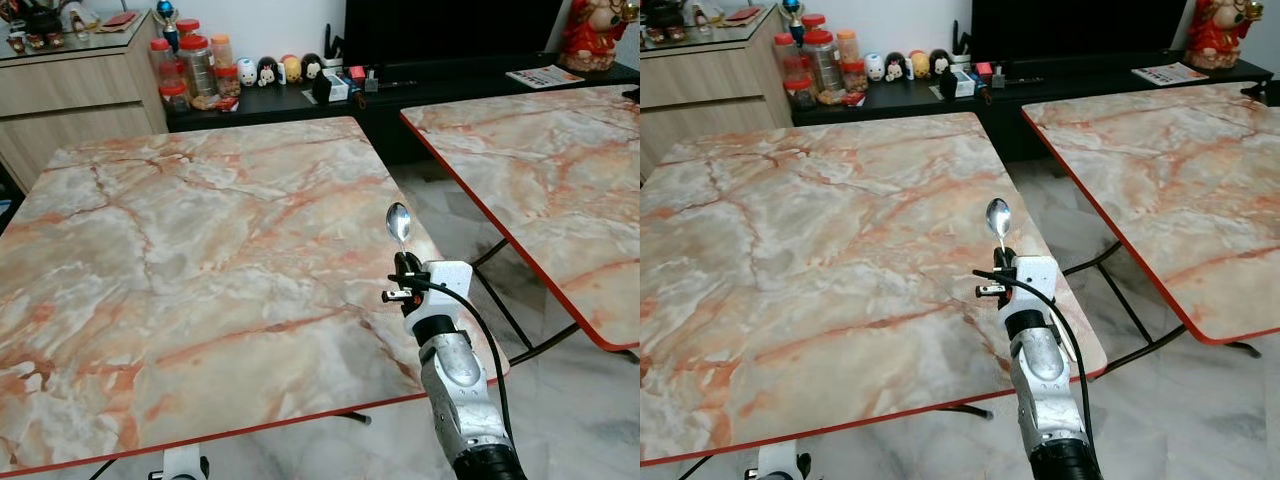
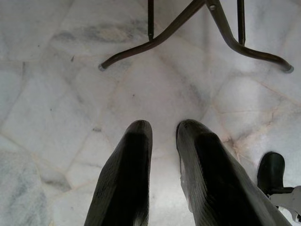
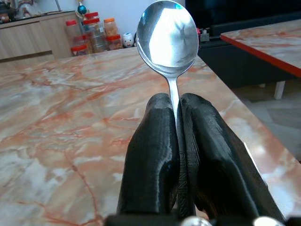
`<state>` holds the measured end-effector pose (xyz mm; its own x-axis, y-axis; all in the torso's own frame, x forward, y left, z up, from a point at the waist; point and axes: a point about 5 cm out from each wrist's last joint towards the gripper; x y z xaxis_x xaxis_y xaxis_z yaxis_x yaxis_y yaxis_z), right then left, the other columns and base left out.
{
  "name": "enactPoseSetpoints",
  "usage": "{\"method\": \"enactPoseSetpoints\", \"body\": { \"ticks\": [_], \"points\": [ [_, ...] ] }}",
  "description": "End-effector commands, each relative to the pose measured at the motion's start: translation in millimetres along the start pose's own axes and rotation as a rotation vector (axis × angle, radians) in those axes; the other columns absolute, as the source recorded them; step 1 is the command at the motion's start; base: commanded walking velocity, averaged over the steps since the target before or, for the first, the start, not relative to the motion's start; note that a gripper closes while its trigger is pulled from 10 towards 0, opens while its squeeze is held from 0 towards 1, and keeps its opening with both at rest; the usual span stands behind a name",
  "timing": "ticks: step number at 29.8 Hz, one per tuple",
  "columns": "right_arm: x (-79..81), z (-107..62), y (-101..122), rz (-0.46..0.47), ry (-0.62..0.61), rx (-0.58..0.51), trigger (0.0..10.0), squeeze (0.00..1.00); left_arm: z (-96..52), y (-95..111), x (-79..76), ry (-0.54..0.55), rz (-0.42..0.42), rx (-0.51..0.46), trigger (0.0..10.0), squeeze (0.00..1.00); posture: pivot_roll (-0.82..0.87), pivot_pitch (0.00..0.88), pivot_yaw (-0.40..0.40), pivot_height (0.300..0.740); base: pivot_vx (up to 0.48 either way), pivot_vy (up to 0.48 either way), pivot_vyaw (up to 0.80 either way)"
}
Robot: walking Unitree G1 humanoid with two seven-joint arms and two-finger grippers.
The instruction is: Setting the table
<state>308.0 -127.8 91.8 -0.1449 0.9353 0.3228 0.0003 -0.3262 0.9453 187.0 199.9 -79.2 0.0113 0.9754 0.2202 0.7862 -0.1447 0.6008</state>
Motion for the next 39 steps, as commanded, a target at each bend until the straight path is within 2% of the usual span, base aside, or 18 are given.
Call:
{"method": "enactPoseSetpoints", "body": {
  "ticks": [1,29,39],
  "points": [
    [5.9,2.6,4,0.003,0.021,-0.018,10.0,0.00,0.4,2,3.7,0.014,-0.003,-0.009,10.0,0.00,-0.05,0.000,0.009,0.740,0.000,-0.277,0.00],
    [9.0,-1.7,-2,0.004,0.037,0.000,10.0,0.00,0.1,1,1.8,0.015,-0.008,-0.012,10.0,0.00,-0.05,0.000,0.004,0.740,0.000,-0.353,0.00],
    [2.2,-8.2,-9,0.009,0.015,0.018,10.0,0.00,0.0,2,0.9,0.014,-0.011,-0.014,10.0,0.00,-0.06,0.000,0.003,0.740,0.000,-0.375,0.00]
  ]
}}
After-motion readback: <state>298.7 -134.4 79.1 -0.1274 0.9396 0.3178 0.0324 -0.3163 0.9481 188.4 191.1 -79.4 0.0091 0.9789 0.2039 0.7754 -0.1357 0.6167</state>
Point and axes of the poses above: a point about 5 cm out from each wrist's last joint towards the gripper, its own z axis pointing out of the wrist towards the gripper, its own y axis along the axis of the wrist's last joint, x = y × z, and after that the axes turned 13 degrees about z, right-handed
